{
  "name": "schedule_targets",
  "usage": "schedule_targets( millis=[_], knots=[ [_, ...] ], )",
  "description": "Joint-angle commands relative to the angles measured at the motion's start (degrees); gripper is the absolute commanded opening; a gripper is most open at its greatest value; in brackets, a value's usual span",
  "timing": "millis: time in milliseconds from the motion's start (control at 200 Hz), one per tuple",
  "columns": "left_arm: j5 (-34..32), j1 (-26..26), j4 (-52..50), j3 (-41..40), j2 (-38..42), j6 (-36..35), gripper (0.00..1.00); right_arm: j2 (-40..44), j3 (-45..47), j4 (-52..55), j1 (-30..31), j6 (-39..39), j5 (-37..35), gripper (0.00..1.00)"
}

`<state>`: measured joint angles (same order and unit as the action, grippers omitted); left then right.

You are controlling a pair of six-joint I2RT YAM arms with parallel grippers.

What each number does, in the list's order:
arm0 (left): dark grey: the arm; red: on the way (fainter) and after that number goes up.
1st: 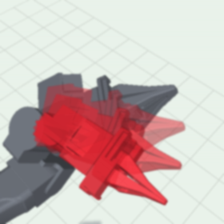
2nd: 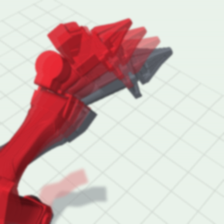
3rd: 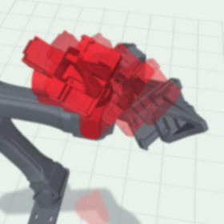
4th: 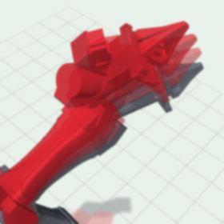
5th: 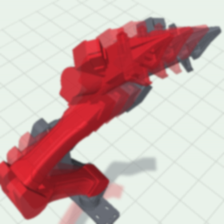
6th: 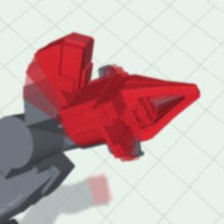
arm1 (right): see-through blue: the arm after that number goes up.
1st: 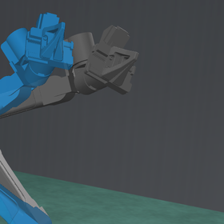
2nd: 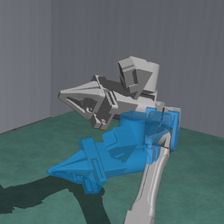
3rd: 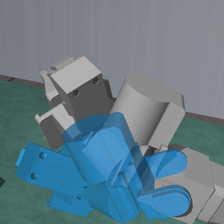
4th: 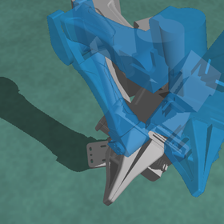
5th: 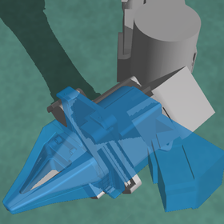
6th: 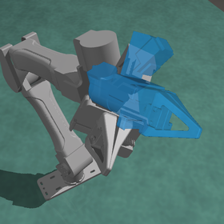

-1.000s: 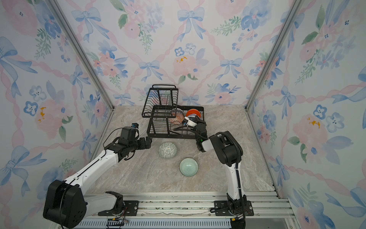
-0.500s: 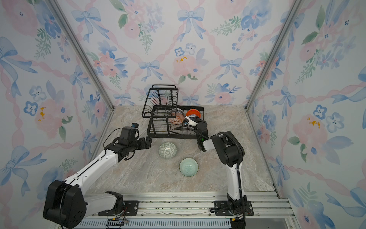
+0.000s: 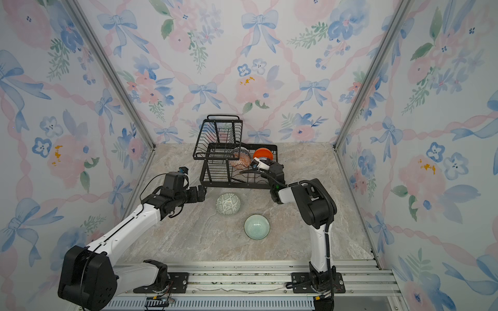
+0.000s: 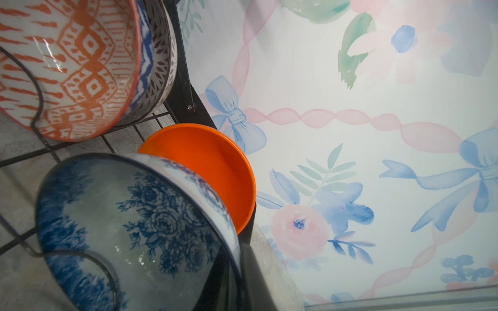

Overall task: Load bowls into a dish rack
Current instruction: Place the bowl in the dish rack.

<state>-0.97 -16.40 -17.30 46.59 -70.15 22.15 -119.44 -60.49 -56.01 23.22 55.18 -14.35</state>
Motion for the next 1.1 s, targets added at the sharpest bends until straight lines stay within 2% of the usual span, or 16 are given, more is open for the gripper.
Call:
schedule_targets(
  millis=[0, 235, 280, 350, 415, 520, 595, 840, 1095],
  knots=[
    [0.3, 0.5, -0.5, -0.9, 1.2, -0.8, 0.98, 2.4, 0.2, 2.0, -0.2, -1.5, 1.5, 0.22],
    [0.4, 0.5, -0.4, -1.1, 1.7, -0.7, 0.98, 4.8, 0.9, 5.1, -0.5, -2.8, 2.5, 0.45],
    [0.5, 0.4, -0.4, -1.2, 1.9, -0.8, 0.98, 5.3, 1.2, 5.6, -0.6, -3.2, 2.8, 0.56],
    [0.5, 0.5, -0.4, -1.3, 2.1, -0.8, 0.98, 6.2, 1.3, 6.9, -0.6, -4.4, 3.3, 0.86],
    [0.6, 0.5, -0.4, -1.2, 2.3, -0.8, 0.98, 7.2, 1.7, 8.9, -0.9, -5.8, 4.5, 0.95],
    [0.6, 0.5, -0.4, -1.3, 2.6, -0.8, 0.98, 8.9, 2.1, 12.0, -1.2, -8.2, 6.2, 1.0],
    [0.8, 0.5, -0.4, -1.3, 2.5, -0.9, 0.98, 10.1, 2.1, 14.2, -1.2, -9.9, 6.8, 0.97],
    [1.8, 0.5, -0.4, -1.1, 1.1, -1.0, 0.98, 16.6, 2.6, 22.1, -1.3, -15.5, 7.0, 0.97],
    [2.7, 0.0, -0.4, -1.4, -0.1, -1.2, 0.98, 27.4, 2.5, 35.0, -1.3, -26.3, 8.5, 0.97]
  ],
)
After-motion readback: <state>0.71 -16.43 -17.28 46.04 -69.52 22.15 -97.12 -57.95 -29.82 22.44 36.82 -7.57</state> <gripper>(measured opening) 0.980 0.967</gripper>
